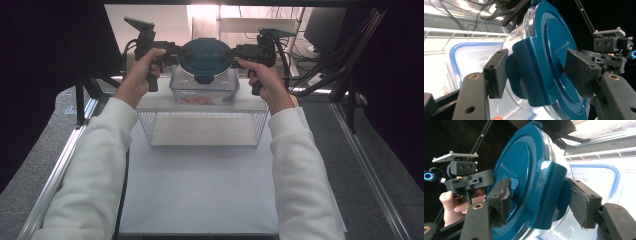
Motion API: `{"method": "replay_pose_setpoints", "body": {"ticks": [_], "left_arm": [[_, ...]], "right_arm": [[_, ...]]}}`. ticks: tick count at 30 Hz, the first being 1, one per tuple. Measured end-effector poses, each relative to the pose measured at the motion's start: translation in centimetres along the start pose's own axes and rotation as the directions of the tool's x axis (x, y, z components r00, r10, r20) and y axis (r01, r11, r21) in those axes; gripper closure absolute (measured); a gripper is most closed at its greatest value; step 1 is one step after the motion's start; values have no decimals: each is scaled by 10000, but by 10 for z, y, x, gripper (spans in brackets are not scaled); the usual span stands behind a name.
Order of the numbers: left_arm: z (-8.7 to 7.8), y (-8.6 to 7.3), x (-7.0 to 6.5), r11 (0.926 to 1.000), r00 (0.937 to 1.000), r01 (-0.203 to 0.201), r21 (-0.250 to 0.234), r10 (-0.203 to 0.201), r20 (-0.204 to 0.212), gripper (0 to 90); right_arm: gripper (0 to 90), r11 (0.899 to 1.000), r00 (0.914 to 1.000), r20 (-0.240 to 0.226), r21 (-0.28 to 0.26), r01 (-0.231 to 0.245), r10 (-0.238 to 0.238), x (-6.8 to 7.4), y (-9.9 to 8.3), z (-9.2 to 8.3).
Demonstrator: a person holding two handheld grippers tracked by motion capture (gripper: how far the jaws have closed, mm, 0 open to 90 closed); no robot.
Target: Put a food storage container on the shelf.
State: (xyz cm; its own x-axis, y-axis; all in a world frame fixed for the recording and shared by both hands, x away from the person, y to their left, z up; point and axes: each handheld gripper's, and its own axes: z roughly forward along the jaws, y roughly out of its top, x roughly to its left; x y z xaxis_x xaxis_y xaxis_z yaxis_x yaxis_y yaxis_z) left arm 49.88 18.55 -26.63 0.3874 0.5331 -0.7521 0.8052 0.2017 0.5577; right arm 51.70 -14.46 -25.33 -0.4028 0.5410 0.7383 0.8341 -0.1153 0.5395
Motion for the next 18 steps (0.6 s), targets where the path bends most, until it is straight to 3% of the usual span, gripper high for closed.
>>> {"method": "replay_pose_setpoints", "body": {"ticks": [5,18], "left_arm": [[3,-1,3,9998,9999,166,-137,-165,46,360],[5,-3,2,9996,9999,-171,-245,171,-7,323]], "right_arm": [[370,9993,9993,45,7,-371,371,-3,1,2],[349,9996,9995,127,-27,-285,285,-1,-1,2]]}}
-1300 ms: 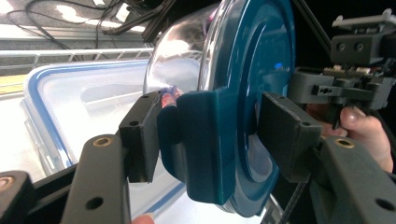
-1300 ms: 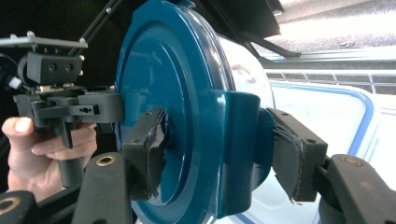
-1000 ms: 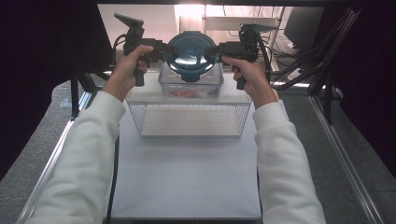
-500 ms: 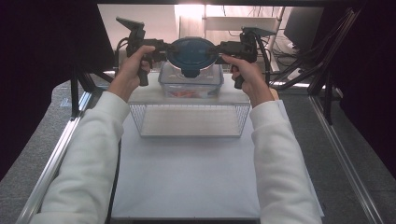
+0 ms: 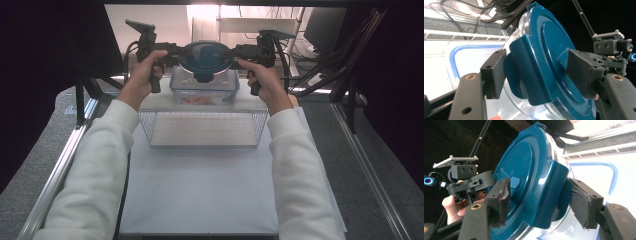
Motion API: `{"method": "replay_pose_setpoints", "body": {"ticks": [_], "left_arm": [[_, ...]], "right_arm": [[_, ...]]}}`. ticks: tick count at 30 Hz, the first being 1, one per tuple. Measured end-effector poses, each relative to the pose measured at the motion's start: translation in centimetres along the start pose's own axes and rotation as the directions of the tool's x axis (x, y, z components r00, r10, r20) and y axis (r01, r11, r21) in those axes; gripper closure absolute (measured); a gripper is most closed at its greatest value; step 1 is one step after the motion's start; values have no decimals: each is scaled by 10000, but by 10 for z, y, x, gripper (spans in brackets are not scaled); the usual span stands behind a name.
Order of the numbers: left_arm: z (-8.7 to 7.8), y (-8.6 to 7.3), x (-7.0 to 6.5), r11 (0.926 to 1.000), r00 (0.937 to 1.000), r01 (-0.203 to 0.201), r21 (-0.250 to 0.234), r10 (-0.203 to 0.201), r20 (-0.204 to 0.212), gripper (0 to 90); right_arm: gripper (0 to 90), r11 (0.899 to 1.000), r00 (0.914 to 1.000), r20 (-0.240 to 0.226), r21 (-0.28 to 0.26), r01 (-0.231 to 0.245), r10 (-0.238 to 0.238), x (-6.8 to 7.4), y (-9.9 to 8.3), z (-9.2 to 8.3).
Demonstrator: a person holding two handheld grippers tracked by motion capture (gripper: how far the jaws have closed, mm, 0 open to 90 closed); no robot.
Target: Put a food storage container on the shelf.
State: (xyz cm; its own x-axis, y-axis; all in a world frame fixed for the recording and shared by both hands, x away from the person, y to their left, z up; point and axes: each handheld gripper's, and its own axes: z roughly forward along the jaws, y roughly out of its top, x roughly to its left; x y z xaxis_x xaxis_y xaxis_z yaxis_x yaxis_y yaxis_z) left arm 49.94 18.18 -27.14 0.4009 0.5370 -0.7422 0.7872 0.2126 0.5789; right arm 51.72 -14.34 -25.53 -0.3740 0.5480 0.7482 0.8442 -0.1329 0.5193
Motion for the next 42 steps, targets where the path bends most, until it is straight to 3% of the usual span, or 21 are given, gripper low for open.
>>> {"method": "replay_pose_setpoints", "body": {"ticks": [3,6,7,11,14,16,20,21,24,26,30,31,34,35,36,37,38,39,40,41,42], "left_arm": [[0,-1,0,9994,9994,-330,-67,330,-59,296],[-2,-2,-3,9968,9965,-767,-227,759,-353,234],[-4,-3,-4,9937,9934,-1101,-223,1093,-358,208],[-7,-5,-7,9905,9895,-1339,-329,1318,-598,189],[-12,-7,-10,9877,9860,-1511,-391,1478,-771,126],[-19,-11,-17,9813,9788,-1838,-570,1774,-1029,109],[-26,-16,-22,9758,9730,-2051,-760,1949,-1235,110],[-30,-21,-24,9702,9668,-2286,-799,2166,-1358,111],[-35,-26,-25,9661,9628,-2462,-782,2345,-1342,120],[-38,-31,-27,9617,9572,-2652,-692,2539,-1391,128],[-49,-42,-31,9544,9488,-2900,-714,2770,-1517,138],[-57,-50,-33,9482,9430,-3083,-762,2940,-1561,148],[-64,-58,-34,9469,9429,-3114,-793,2975,-1499,170],[-70,-69,-35,9410,9372,-3270,-874,3110,-1579,181],[-70,-69,-35,9410,9372,-3270,-874,3110,-1579,189],[-75,-80,-37,9310,9252,-3555,-823,3381,-1723,193],[-75,-80,-37,9310,9252,-3555,-823,3381,-1723,197],[-78,-89,-39,9248,9171,-3733,-738,3559,-1798,200],[-78,-89,-39,9248,9171,-3733,-738,3559,-1798,201],[-81,-101,-41,9157,9062,-3966,-647,3793,-1869,201],[-81,-101,-41,9157,9062,-3966,-647,3793,-1869,201]], "right_arm": [[314,9993,9993,166,-115,345,-343,2,-1,2],[211,9953,9944,532,-287,926,-909,8,-3,4],[158,9934,9931,541,-411,1066,-1043,9,-4,4],[112,9883,9881,673,-539,1424,-1386,13,-6,1],[95,9806,9794,976,-692,1836,-1765,19,-10,-5],[93,9771,9770,1006,-816,1964,-1880,20,-12,-9],[95,9730,9729,1076,-860,2142,-2047,20,-15,-13],[101,9706,9705,1103,-869,2243,-2144,19,-17,-17],[105,9675,9663,1128,-773,2408,-2315,18,-21,-22],[148,9553,9560,1116,-905,2815,-2711,17,-27,-31],[180,9461,9500,1089,-1111,3043,-2927,17,-34,-41],[190,9389,9448,1091,-1235,3212,-3088,16,-41,-49],[201,9310,9376,1107,-1272,3423,-3296,16,-48,-57],[223,9188,9262,1056,-1275,3735,-3618,17,-55,-65],[227,9103,9177,1035,-1252,3945,-3835,16,-60,-69],[227,9048,9114,1044,-1188,4088,-3981,16,-64,-72],[227,8995,9062,1091,-1203,4200,-4085,15,-68,-75],[227,8964,9035,1071,-1216,4262,-4150,14,-71,-78],[227,8964,9035,1071,-1216,4262,-4150,14,-71,-78],[227,8889,8956,1108,-1187,4424,-4309,12,-81,-84],[227,8889,8956,1108,-1187,4424,-4309,12,-81,-84]]}}
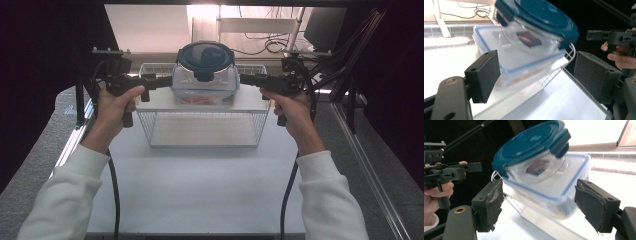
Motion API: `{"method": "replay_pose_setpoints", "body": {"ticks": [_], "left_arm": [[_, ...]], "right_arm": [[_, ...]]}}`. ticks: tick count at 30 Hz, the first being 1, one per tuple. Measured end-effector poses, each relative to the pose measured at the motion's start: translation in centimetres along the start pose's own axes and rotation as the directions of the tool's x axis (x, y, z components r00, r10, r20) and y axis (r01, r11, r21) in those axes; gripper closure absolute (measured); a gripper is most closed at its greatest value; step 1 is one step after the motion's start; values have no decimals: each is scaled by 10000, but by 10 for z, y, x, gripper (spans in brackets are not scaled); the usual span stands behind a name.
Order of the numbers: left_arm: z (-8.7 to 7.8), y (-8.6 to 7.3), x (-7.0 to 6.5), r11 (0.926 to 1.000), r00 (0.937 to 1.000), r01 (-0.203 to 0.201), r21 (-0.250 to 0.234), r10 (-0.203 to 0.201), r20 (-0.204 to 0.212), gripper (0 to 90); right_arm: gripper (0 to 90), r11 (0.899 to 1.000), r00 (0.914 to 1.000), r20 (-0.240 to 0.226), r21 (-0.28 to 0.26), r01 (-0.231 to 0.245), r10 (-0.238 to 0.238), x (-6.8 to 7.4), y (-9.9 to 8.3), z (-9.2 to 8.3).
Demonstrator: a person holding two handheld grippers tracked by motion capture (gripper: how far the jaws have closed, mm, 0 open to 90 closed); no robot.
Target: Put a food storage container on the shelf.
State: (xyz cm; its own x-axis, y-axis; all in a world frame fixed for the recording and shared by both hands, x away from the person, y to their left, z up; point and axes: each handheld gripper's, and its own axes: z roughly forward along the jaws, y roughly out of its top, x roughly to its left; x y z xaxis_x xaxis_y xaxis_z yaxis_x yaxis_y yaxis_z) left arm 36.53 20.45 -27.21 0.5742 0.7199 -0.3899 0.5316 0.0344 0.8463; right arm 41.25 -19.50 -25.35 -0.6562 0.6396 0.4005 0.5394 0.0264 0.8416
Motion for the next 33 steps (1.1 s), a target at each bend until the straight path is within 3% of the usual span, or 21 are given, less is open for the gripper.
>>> {"method": "replay_pose_setpoints", "body": {"ticks": [4,5,6,7,8,9,10,11,13,14,17,19,21,22,23,24,26,28,29,31,33], "left_arm": [[-9,-18,-7,9998,9998,-178,-1,178,132,199],[-14,-30,-10,9994,9994,-339,-19,339,20,194],[-14,-30,-10,9994,9994,-339,-19,339,20,190],[-19,-44,-10,9984,9983,-561,54,562,-151,187],[-19,-44,-10,9984,9983,-561,54,562,-151,184],[-23,-58,-10,9973,9967,-726,56,728,-355,184],[-23,-58,-10,9973,9967,-726,56,728,-355,183],[-27,-73,-9,9967,9955,-801,96,805,-507,181],[-30,-85,-8,9966,9951,-816,86,820,-546,178],[-30,-85,-8,9966,9951,-816,86,820,-546,178],[-34,-109,-8,9955,9925,-932,152,941,-777,177],[-34,-123,-8,9941,9907,-1034,316,1058,-854,177],[-33,-147,-6,9920,9885,-1095,621,1152,-982,177],[-33,-147,-6,9920,9885,-1095,621,1152,-982,177],[-32,-166,-5,9898,9873,-1098,906,1191,-1047,177],[-32,-166,-5,9898,9873,-1098,906,1191,-1047,177],[-31,-187,-2,9873,9866,-1038,1200,1175,-1130,179],[-30,-193,-2,9867,9871,-990,1288,1137,-1130,179],[-28,-202,0,9862,9868,-928,1374,1095,-1196,179],[-27,-207,1,9851,9858,-932,1445,1117,-1254,179],[-24,-222,4,9846,9858,-745,1583,967,-1374,178]], "right_arm": [[225,9990,9988,174,-12,448,-448,3,-16,-12],[223,9973,9969,301,-53,732,-730,6,-25,-19],[223,9973,9969,301,-53,732,-730,6,-25,-19],[222,9947,9936,470,11,1033,-1032,9,-36,-26],[222,9947,9936,470,11,1033,-1032,9,-36,-26],[222,9896,9875,647,119,1435,-1439,12,-50,-32],[222,9896,9875,647,119,1435,-1439,12,-50,-32],[222,9845,9815,764,130,1748,-1753,14,-64,-38],[221,9816,9785,770,131,1907,-1911,15,-77,-43],[221,9816,9785,770,131,1907,-1911,15,-77,-43],[221,9812,9783,759,105,1925,-1927,14,-97,-49],[220,9794,9768,715,143,2015,-2020,13,-111,-52],[219,9777,9747,764,149,2097,-2102,12,-132,-55],[219,9777,9747,764,149,2097,-2102,12,-132,-55],[219,9787,9763,683,136,2050,-2055,11,-145,-58],[219,9787,9763,683,136,2050,-2055,11,-145,-58],[219,9811,9789,667,206,1923,-1933,7,-166,-59],[218,9816,9792,701,298,1885,-1901,5,-174,-59],[217,9818,9783,923,582,1809,-1857,1,-190,-59],[216,9819,9778,1012,660,1774,-1835,-1,-196,-59],[213,9869,9830,1114,856,1368,-1459,-11,-217,-59]]}}
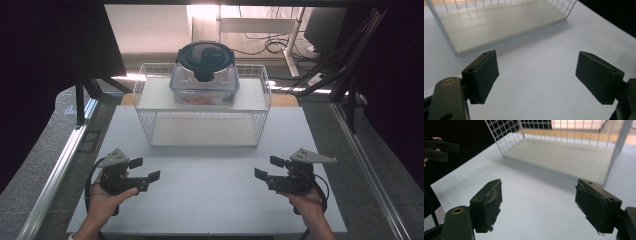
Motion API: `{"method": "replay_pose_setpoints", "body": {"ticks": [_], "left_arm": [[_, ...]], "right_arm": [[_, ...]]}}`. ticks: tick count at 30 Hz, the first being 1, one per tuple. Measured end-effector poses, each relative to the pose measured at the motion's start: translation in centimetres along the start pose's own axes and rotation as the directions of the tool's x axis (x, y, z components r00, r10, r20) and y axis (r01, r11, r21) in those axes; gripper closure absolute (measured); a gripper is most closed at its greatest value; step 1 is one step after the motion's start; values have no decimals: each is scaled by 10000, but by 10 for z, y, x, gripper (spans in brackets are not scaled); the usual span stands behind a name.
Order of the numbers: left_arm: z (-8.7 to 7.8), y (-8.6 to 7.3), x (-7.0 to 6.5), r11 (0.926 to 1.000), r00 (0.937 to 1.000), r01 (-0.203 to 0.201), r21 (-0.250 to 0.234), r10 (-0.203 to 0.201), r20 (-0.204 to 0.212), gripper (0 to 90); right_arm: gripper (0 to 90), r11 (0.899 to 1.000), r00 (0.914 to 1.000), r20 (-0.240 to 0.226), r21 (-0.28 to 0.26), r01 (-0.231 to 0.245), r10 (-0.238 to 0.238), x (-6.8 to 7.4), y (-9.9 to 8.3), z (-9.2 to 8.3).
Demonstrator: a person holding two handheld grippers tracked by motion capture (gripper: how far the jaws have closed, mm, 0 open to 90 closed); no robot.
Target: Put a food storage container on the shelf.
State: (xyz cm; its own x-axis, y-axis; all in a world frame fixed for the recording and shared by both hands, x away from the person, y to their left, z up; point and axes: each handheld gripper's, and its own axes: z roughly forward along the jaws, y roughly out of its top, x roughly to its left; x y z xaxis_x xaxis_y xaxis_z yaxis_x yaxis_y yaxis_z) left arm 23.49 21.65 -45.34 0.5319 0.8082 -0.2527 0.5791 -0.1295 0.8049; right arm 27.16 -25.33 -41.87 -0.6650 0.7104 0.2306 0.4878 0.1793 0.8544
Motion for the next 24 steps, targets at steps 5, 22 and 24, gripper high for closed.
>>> {"method": "replay_pose_setpoints", "body": {"ticks": [5,22,24], "left_arm": [[7,-11,2,9991,9999,21,420,-16,-113,166],[8,-14,4,9986,9998,94,513,-83,-203,151],[8,-14,4,9985,9997,122,531,-111,-212,151]], "right_arm": [[212,9984,9992,125,407,-382,377,-10,-19,5],[206,9986,9978,654,526,17,-51,-13,-22,10],[205,9986,9978,660,531,41,-76,-12,-22,10]]}}
